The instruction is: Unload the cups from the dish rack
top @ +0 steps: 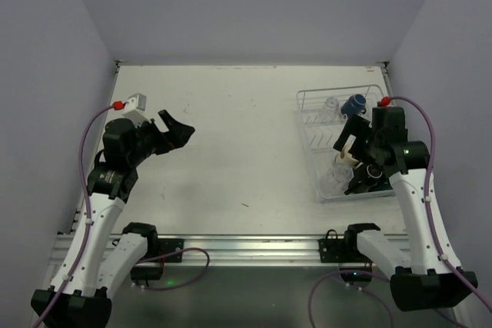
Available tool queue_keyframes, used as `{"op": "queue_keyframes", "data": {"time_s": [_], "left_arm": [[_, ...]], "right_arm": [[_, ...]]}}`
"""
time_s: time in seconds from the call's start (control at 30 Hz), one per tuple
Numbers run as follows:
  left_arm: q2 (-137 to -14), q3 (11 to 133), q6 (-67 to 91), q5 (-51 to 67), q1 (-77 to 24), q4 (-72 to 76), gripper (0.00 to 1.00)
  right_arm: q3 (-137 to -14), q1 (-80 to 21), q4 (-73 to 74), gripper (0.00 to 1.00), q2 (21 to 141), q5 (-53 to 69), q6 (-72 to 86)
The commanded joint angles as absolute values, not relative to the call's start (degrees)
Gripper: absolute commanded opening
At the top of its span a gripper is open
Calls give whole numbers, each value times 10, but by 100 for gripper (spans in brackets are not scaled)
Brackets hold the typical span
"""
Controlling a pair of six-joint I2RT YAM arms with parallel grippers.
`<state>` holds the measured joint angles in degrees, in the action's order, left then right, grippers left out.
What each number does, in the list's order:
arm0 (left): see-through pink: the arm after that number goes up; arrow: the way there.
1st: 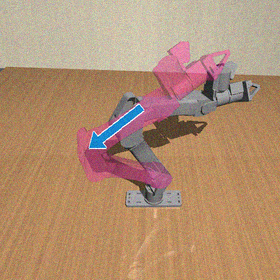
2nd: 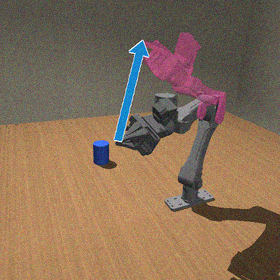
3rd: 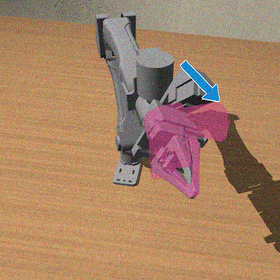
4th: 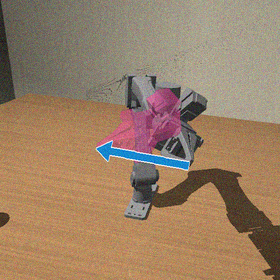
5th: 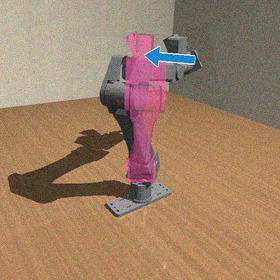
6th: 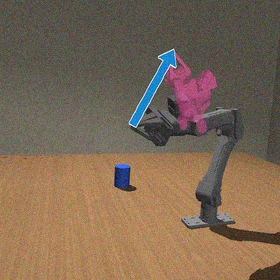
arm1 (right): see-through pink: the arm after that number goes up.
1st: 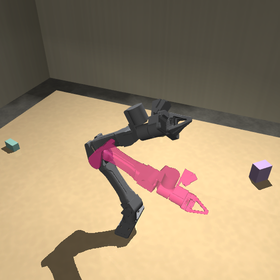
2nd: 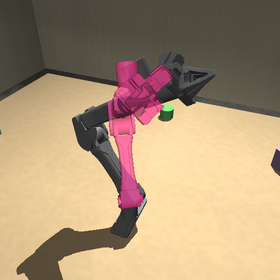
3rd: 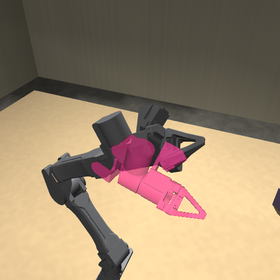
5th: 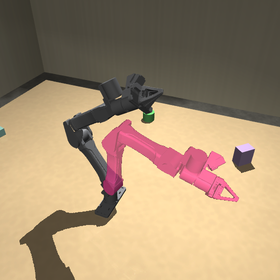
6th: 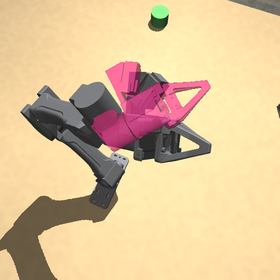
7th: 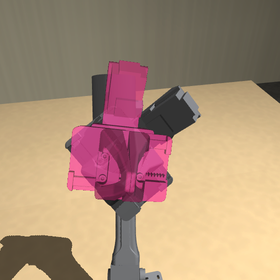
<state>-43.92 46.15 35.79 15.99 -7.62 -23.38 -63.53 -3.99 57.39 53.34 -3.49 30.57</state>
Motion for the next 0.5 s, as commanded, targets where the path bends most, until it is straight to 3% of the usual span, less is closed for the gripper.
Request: {"op": "queue_keyframes", "data": {"time_s": [0.0,0.37,0.47], "left_arm": [[-433,468,353,198,-76,-225,100],[-453,449,354,225,-76,-193,100],[-459,443,354,230,-76,-187,100]], "right_arm": [[-668,-36,615,99,568,-38,259],[-641,-38,604,97,614,26,229],[-629,-38,612,94,625,-11,265]]}}
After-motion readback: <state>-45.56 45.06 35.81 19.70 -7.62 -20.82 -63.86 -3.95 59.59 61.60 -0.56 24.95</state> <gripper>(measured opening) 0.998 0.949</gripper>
